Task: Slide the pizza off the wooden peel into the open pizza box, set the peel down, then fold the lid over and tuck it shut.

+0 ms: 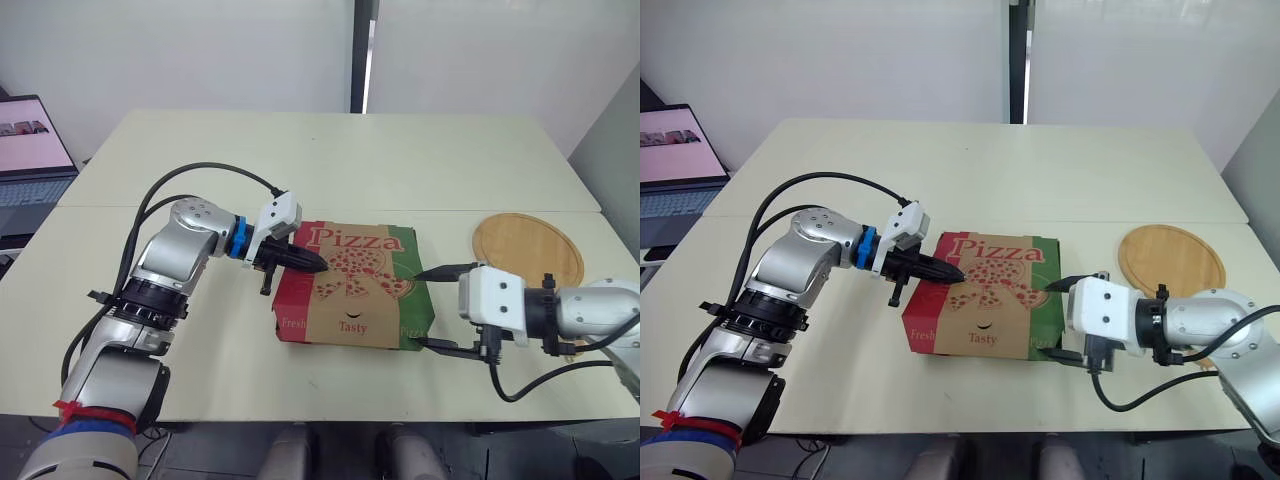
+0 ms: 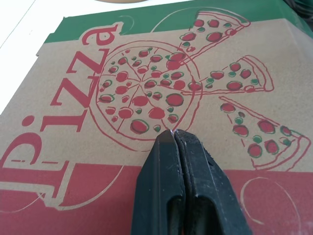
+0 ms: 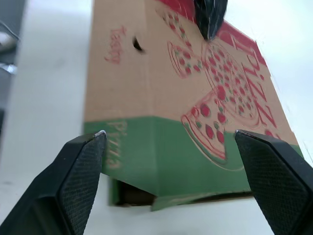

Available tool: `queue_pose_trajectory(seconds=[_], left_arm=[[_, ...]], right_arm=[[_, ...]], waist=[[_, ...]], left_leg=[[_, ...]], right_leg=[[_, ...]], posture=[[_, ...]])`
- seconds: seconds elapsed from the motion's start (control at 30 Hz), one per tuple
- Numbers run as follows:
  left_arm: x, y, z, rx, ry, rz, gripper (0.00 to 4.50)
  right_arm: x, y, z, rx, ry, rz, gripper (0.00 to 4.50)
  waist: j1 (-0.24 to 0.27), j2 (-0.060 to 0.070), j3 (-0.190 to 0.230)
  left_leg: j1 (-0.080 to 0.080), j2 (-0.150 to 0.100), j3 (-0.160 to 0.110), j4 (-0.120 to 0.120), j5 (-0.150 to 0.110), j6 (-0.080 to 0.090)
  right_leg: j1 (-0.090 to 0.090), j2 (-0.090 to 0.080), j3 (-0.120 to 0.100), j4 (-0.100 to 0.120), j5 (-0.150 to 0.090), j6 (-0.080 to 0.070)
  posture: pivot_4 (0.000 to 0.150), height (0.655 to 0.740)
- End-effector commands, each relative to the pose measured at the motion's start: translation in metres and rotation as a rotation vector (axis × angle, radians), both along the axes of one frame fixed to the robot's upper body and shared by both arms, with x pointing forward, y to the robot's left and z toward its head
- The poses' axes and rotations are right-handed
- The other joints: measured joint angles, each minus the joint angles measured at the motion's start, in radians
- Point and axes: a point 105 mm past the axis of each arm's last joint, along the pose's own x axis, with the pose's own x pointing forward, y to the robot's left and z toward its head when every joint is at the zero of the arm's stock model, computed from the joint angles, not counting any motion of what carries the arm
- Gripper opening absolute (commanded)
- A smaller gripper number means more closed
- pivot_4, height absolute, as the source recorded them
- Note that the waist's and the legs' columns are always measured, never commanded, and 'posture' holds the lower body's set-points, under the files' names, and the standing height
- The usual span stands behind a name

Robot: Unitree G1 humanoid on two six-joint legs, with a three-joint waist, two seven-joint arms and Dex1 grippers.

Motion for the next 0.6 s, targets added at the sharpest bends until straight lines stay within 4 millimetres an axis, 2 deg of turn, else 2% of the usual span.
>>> queue_pose_trajectory(seconds=[0.03,0.33,0.6], left_arm=[[0.000,-0.002,0.010,-0.008,-0.040,-0.018,0.00],[0.000,-0.001,0.008,0.004,-0.040,-0.024,0.00],[-0.005,-0.003,0.003,0.023,-0.044,-0.043,0.00]], right_arm=[[0.007,0.002,0.002,-0.017,-0.097,-0.007,4.48],[0.016,0.006,0.002,0.001,-0.176,-0.043,4.48],[0.014,0.008,-0.009,-0.018,-0.166,-0.051,4.48]], waist=[[0.000,0.000,0.000],[-0.001,0.000,0.000],[0.000,0.000,0.000]], left_leg=[[0.000,0.000,0.000,0.000,0.000,0.000],[0.000,0.000,0.000,0.000,0.000,0.000],[0.000,0.000,0.000,0.000,0.000,-0.001]], right_leg=[[0.000,0.000,0.000,0.000,0.000,0.000],[0.000,0.000,0.000,0.000,0.000,0.000],[0.000,0.000,0.000,0.000,0.000,0.000]], posture=[[0.150,0.7281],[0.150,0.7281],[0.150,0.7281]])
